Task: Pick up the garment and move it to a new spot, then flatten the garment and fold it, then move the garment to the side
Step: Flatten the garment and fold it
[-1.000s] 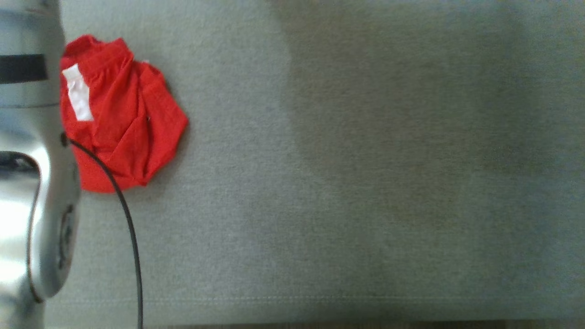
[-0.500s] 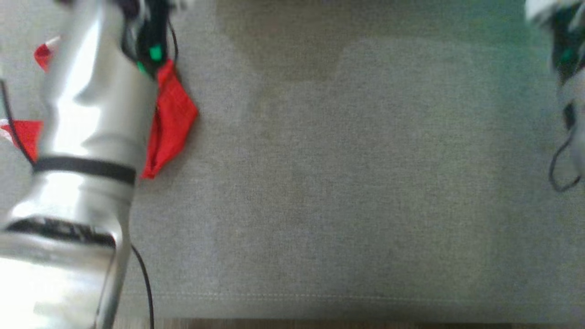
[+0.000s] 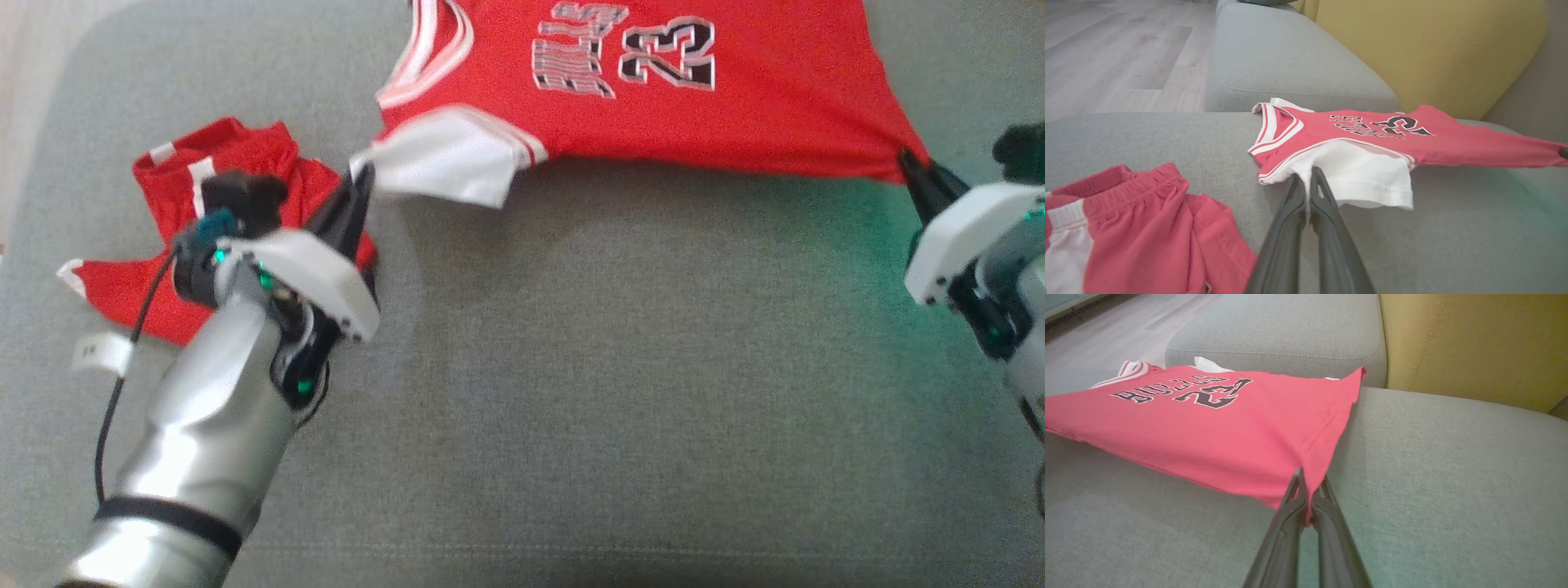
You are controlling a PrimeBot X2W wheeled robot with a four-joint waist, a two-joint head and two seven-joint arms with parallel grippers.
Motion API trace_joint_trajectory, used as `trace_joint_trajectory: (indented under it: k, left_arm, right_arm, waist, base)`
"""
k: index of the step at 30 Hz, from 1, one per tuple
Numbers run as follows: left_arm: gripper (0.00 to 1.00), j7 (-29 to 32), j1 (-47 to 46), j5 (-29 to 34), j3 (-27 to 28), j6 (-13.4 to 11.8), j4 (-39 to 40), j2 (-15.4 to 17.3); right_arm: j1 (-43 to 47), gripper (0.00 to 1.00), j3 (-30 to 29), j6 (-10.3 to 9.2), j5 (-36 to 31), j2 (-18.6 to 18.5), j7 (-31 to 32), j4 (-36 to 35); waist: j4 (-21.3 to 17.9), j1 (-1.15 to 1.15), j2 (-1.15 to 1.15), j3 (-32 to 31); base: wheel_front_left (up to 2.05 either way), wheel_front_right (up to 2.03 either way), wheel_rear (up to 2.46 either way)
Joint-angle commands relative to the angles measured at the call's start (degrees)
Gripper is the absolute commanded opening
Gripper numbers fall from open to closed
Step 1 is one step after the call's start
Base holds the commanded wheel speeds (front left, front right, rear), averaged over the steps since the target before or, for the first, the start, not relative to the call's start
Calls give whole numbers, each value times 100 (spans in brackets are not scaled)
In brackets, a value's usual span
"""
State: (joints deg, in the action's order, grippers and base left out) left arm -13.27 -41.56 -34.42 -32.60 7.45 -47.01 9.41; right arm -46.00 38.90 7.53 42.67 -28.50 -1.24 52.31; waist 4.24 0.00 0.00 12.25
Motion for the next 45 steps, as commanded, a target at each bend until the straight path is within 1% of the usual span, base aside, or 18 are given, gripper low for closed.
trace_joint_trajectory:
  k: [1,6,10,17,21,25,26,29,34,36,39,42,45]
  left_arm:
    - [0,45,-38,-108,58,2,312,350]
    - [0,273,484,-297,-399,2,840,683]
    - [0,508,810,-447,-731,2,1329,954]
    - [0,1154,1284,-959,-1226,3,2408,1534]
    - [0,1536,1540,-1198,-1454,3,3040,1924]
    - [0,1866,1744,-1315,-1711,3,3673,2347]
    - [0,1866,1744,-1315,-1711,3,3673,2347]
    - [0,2052,1868,-1318,-1873,3,4086,2632]
    - [0,2339,2084,-1399,-2077,3,4612,2996]
    - [0,2415,2139,-1430,-2094,-16,4768,3098]
    - [0,2371,2125,-1392,-2014,-139,4892,3172]
    - [0,2312,2026,-1311,-1932,-257,4922,3160]
    - [0,2260,1855,-1241,-1846,-312,4879,3116]
  right_arm:
    - [104,0,155,-4,87,-261,-30,-159]
    - [417,0,631,-4,99,-508,-24,-192]
    - [609,0,887,-4,221,-589,118,-153]
    - [880,0,1266,-4,505,-753,395,-251]
    - [1097,0,1522,-4,764,-898,917,-378]
    - [1240,0,1671,-4,928,-1107,1265,-489]
    - [1240,0,1671,-4,928,-1107,1265,-489]
    - [1373,0,1748,-4,1112,-1239,1593,-641]
    - [1638,0,1822,-4,1480,-1511,2206,-1007]
    - [1716,0,1833,-4,1553,-1626,2377,-1190]
    - [1724,0,1697,-4,1642,-1712,2429,-1400]
    - [1662,0,1589,-4,1624,-1757,2489,-1533]
    - [1556,0,1451,-4,1623,-1756,2562,-1662]
  waist:
    - [17,0,0,-211]
    - [33,0,0,-456]
    - [33,0,0,-626]
    - [27,0,0,-950]
    - [3,0,0,-1139]
    - [-38,0,0,-1290]
    - [-38,0,0,-1290]
    - [-82,0,0,-1348]
    - [-162,0,0,-1415]
    - [-183,0,0,-1416]
    - [-229,0,0,-1384]
    - [-264,0,0,-1313]
    - [-289,0,0,-1193]
  base:
    - [0,0,0]
    - [0,0,0]
    - [0,0,0]
    - [0,0,0]
    - [0,0,0]
    - [0,0,0]
    - [0,0,0]
    - [0,0,0]
    - [0,0,0]
    - [0,0,0]
    - [0,0,0]
    - [0,0,0]
    - [0,0,0]
